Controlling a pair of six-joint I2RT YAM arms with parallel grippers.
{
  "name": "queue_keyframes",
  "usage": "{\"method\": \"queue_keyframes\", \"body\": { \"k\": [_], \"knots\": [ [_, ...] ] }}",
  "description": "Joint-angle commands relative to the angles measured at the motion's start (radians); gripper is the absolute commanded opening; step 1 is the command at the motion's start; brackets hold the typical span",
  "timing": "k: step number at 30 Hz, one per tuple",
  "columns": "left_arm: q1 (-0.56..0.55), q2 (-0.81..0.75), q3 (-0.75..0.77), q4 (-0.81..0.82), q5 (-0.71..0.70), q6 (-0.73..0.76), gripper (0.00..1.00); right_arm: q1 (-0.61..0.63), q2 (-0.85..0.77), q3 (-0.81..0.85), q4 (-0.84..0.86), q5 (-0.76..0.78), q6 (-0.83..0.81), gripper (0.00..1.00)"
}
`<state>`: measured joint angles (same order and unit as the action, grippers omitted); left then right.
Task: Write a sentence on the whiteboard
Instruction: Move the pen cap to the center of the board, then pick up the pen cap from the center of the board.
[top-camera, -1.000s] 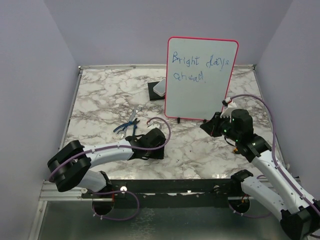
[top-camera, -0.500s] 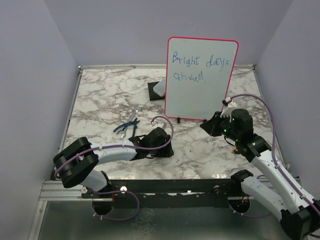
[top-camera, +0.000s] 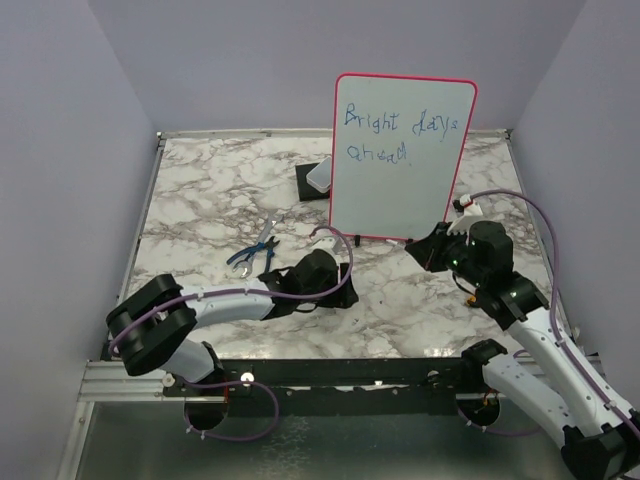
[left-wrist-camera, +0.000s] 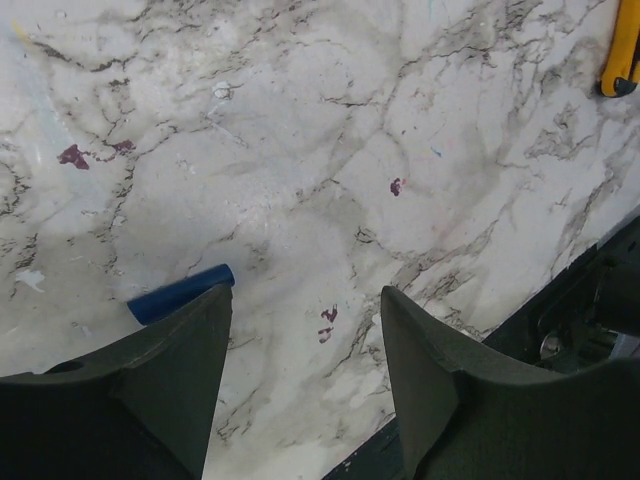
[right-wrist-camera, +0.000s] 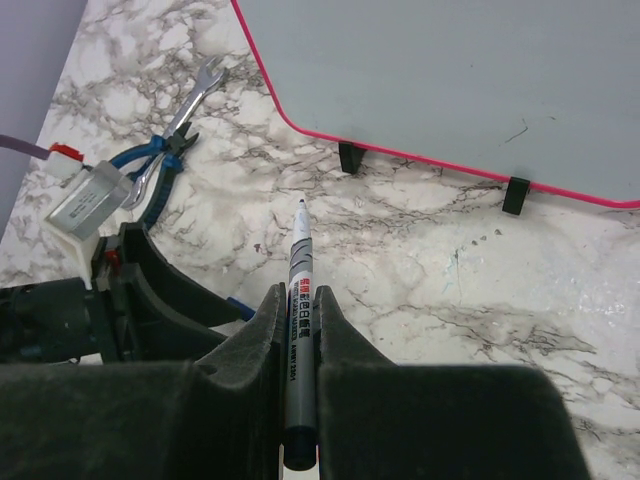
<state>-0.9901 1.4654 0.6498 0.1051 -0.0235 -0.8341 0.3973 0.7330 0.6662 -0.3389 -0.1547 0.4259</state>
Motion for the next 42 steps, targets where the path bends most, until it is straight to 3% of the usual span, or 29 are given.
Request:
{"method": "queue_keyframes", "body": {
  "k": [1, 5, 8, 15, 26, 42],
  "knots": [
    [0.010, -0.120, 0.057, -0.125, -0.024, 0.222, 0.64, -0.001, -0.034, -0.013, 0.001, 0.050, -0.014, 0.01],
    [0.025, -0.122, 0.098, -0.227, -0.020, 0.457, 0.64, 0.000, -0.036, -0.018, 0.010, 0.046, -0.016, 0.01],
    [0.027, -0.058, 0.163, -0.320, -0.007, 0.608, 0.58, 0.000, -0.038, -0.017, 0.009, 0.037, -0.011, 0.01],
    [0.027, 0.014, 0.214, -0.353, 0.055, 0.790, 0.50, 0.000, -0.053, -0.027, 0.020, 0.033, -0.002, 0.01],
    [0.027, 0.131, 0.243, -0.373, 0.095, 0.820, 0.49, 0.000, -0.037, -0.026, 0.026, 0.030, -0.020, 0.01],
    [-0.002, 0.141, 0.212, -0.407, 0.120, 0.758, 0.42, 0.000, -0.014, -0.022, 0.034, 0.035, -0.037, 0.01]
  ]
}}
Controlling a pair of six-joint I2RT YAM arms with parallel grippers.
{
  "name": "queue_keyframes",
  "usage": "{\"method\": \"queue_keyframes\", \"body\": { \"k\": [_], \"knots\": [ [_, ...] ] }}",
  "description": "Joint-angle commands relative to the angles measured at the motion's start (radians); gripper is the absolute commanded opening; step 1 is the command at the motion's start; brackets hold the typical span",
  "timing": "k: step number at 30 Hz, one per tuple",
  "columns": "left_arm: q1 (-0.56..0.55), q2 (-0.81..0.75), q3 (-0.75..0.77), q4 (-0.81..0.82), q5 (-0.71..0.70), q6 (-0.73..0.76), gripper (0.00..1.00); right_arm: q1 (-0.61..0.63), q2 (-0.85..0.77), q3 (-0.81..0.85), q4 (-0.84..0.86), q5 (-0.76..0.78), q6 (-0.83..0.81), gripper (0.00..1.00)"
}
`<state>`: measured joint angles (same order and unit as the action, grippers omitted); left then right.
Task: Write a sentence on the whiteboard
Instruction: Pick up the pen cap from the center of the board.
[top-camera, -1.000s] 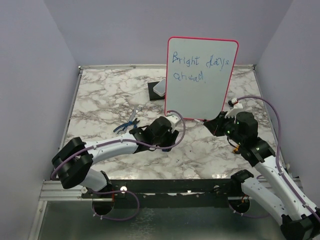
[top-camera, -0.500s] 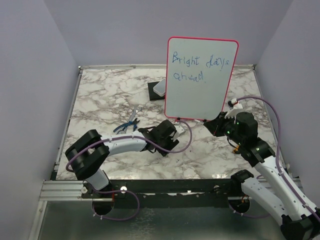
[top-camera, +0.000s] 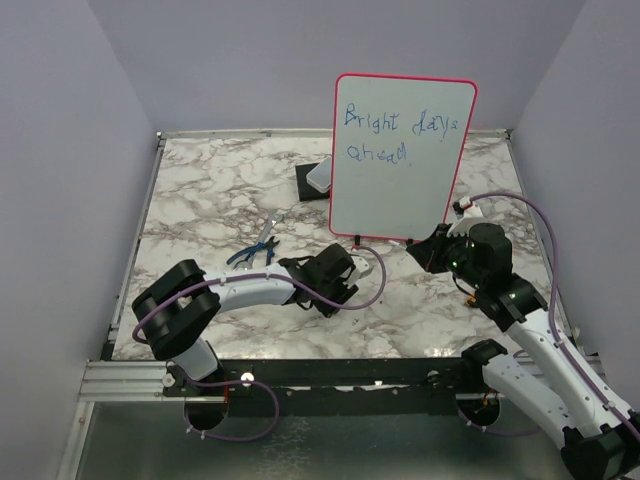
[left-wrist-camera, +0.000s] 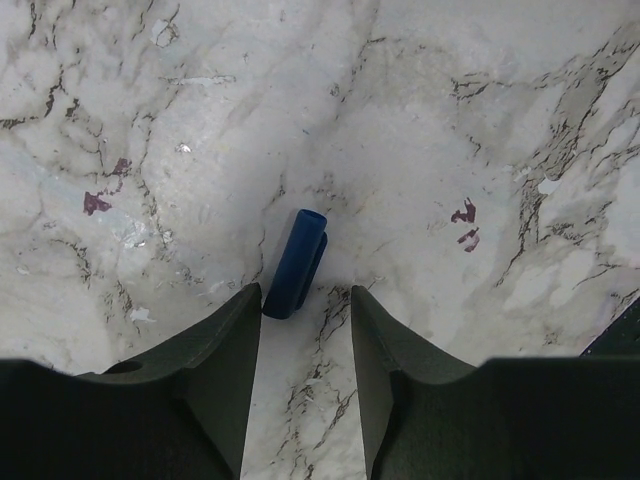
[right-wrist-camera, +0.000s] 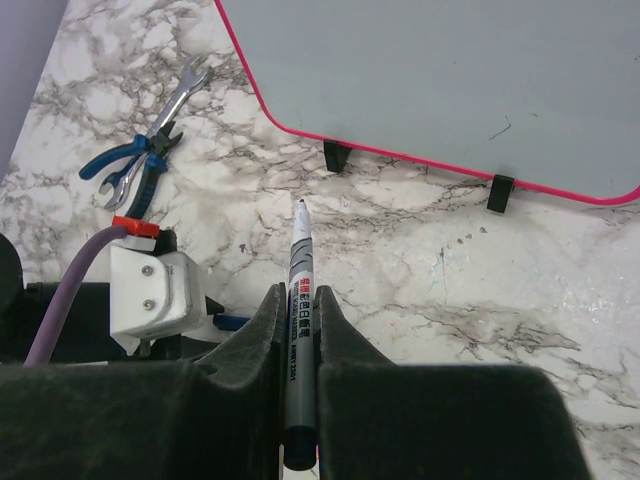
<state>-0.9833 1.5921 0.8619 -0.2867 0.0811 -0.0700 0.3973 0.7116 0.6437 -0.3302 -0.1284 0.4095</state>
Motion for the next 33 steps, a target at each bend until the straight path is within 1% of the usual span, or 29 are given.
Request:
{"method": "queue_keyframes", "body": {
  "k": [1, 7, 12, 16, 19, 22, 25, 28, 31, 33],
  "knots": [
    [-0.011, 0.019, 0.001, -0.016, 0.006, -0.010, 0.42, 0.000, 0.008, 0.001, 0.025, 0.009, -0.021, 0.01],
    [-0.017, 0.034, 0.008, -0.013, -0.038, -0.014, 0.41, -0.001, 0.002, -0.002, 0.031, 0.006, -0.021, 0.01],
    [-0.021, 0.049, 0.018, -0.014, -0.066, -0.017, 0.34, -0.001, 0.008, 0.000, 0.024, 0.013, -0.026, 0.01],
    [-0.028, 0.065, 0.019, -0.013, -0.052, -0.004, 0.22, -0.001, 0.012, 0.006, 0.007, 0.041, -0.024, 0.01],
    [-0.028, 0.069, 0.020, -0.015, -0.038, -0.005, 0.11, 0.000, 0.014, 0.003, 0.001, 0.056, -0.014, 0.01],
    [-0.028, 0.043, 0.020, -0.013, -0.050, 0.000, 0.01, 0.000, 0.021, 0.000, -0.007, 0.060, -0.005, 0.01],
    [-0.028, -0.027, 0.014, 0.004, -0.125, 0.013, 0.00, 0.000, 0.047, 0.005, -0.024, 0.052, 0.010, 0.01],
    [-0.025, -0.117, 0.002, 0.034, -0.168, 0.053, 0.00, -0.001, 0.107, 0.034, -0.033, -0.048, 0.004, 0.01],
    [0.013, -0.188, -0.006, 0.037, -0.149, 0.115, 0.00, -0.001, 0.157, 0.081, -0.044, -0.141, -0.006, 0.01],
    [0.064, -0.233, -0.015, 0.037, -0.063, 0.128, 0.00, 0.000, 0.178, 0.119, -0.070, -0.192, -0.030, 0.01]
  ]
}}
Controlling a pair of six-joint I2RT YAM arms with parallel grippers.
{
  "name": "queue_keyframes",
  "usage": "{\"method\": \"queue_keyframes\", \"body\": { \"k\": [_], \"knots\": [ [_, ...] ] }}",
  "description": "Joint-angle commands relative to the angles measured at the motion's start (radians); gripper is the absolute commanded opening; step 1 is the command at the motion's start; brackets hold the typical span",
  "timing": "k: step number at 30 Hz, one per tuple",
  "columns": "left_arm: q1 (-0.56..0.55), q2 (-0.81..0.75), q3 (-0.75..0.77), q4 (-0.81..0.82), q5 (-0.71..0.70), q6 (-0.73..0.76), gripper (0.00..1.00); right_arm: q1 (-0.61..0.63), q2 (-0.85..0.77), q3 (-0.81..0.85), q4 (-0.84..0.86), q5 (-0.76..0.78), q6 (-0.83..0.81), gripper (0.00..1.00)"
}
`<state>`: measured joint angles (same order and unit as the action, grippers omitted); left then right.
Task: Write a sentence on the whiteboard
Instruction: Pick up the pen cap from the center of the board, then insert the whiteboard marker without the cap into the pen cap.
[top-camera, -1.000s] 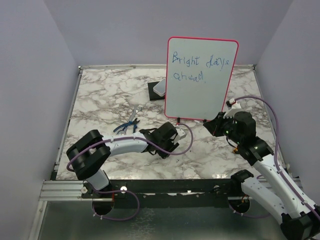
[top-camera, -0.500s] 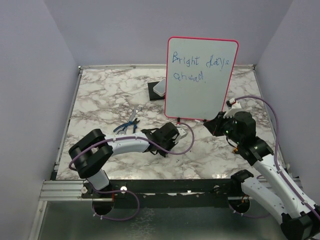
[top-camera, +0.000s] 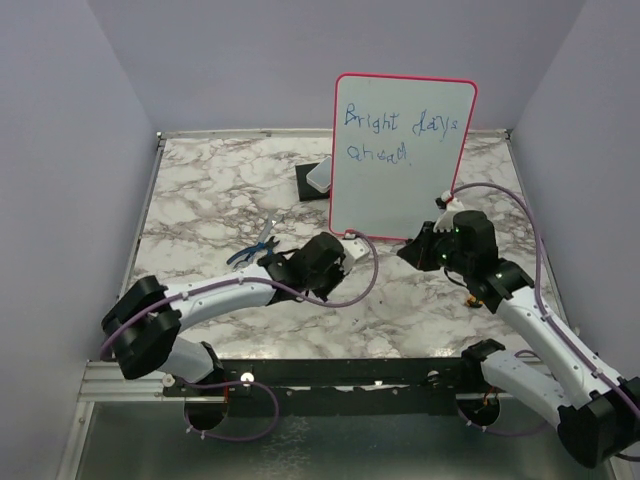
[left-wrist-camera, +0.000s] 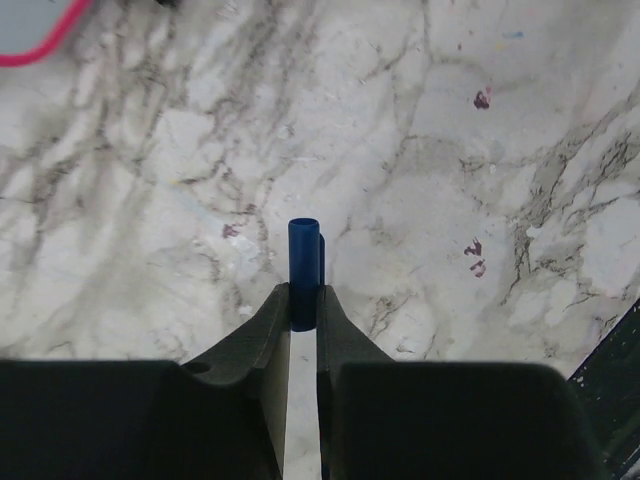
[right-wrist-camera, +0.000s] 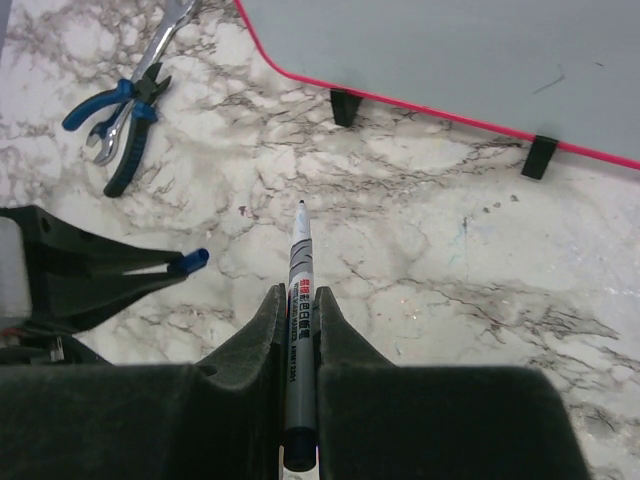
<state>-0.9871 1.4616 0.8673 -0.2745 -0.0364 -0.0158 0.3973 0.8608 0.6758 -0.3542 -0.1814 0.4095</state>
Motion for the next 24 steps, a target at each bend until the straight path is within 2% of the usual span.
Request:
{"method": "queue_keyframes", "body": {
  "k": [1, 5, 13, 18, 24],
  "knots": [
    [0.079, -0.125, -0.025, 0.025, 0.110, 0.083, 0.00, 0.000, 0.040, 0.109, -0.061, -0.170, -0.042, 0.01],
    [0.082, -0.217, -0.052, 0.006, 0.265, 0.092, 0.00, -0.002, 0.079, 0.174, -0.139, -0.259, -0.067, 0.01],
    [0.034, -0.399, -0.126, -0.007, 0.292, 0.079, 0.00, -0.005, 0.126, 0.218, -0.221, -0.509, -0.089, 0.01],
    [0.017, -0.417, -0.126, 0.000, 0.342, 0.084, 0.00, -0.005, 0.116, 0.211, -0.249, -0.658, -0.088, 0.01],
    [0.003, -0.405, -0.114, -0.001, 0.387, 0.089, 0.00, -0.005, 0.090, 0.200, -0.286, -0.680, -0.089, 0.01]
  ]
}}
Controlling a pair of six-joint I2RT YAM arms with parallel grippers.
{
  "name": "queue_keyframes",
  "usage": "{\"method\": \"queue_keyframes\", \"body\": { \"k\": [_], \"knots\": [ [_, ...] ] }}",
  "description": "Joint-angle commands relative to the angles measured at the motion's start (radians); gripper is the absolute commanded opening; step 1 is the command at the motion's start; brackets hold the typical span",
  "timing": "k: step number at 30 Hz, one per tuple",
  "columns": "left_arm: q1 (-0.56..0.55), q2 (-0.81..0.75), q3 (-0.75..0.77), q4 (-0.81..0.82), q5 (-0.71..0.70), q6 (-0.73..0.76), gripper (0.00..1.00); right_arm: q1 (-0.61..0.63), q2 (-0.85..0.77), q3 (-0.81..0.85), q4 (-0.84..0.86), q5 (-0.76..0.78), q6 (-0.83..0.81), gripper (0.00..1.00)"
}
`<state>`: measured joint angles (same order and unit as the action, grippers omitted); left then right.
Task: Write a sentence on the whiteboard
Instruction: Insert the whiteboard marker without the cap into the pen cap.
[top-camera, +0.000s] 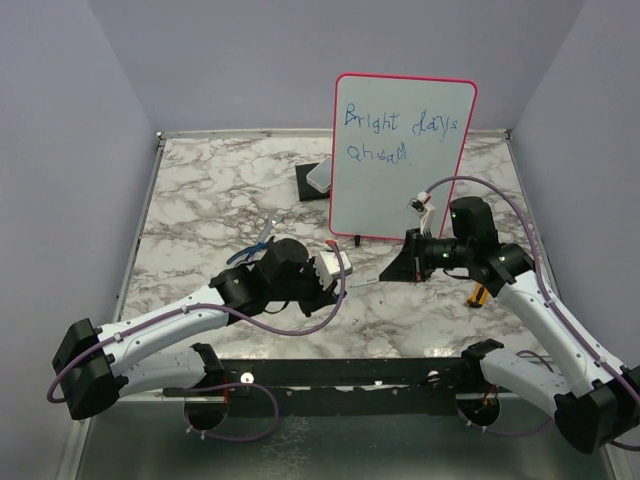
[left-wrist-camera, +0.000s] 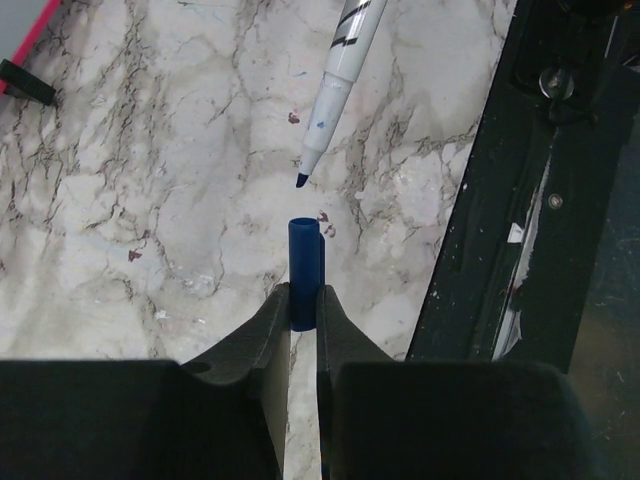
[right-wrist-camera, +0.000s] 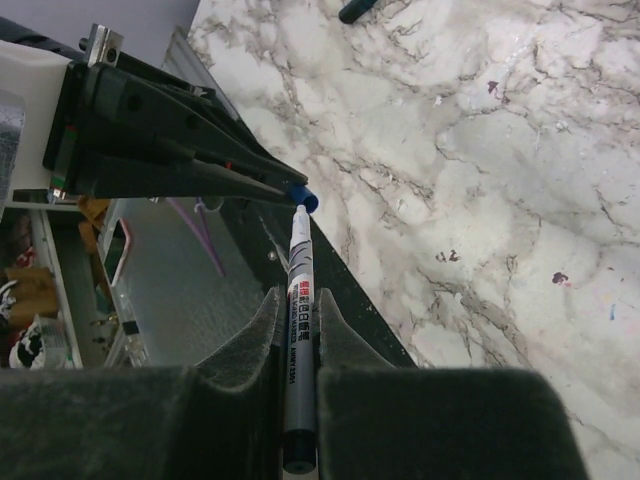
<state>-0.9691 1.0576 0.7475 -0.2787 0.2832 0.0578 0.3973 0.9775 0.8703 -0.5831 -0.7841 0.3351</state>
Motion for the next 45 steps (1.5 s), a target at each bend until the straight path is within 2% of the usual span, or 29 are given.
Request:
{"method": "queue_keyframes", "body": {
  "k": [1, 12, 45],
  "knots": [
    [-0.018, -0.007, 0.004, 0.004, 0.069, 0.015, 0.00, -0.005, -0.030, 0.002, -0.060, -0.081, -0.016, 0.01],
    [-0.062, -0.016, -0.002, 0.006, 0.081, 0.015, 0.00, -0.005, -0.019, -0.006, -0.114, -0.077, -0.059, 0.01],
    [-0.069, -0.031, -0.001, 0.006, 0.086, 0.013, 0.00, -0.005, -0.002, -0.026, -0.113, -0.119, -0.075, 0.01]
  ]
}}
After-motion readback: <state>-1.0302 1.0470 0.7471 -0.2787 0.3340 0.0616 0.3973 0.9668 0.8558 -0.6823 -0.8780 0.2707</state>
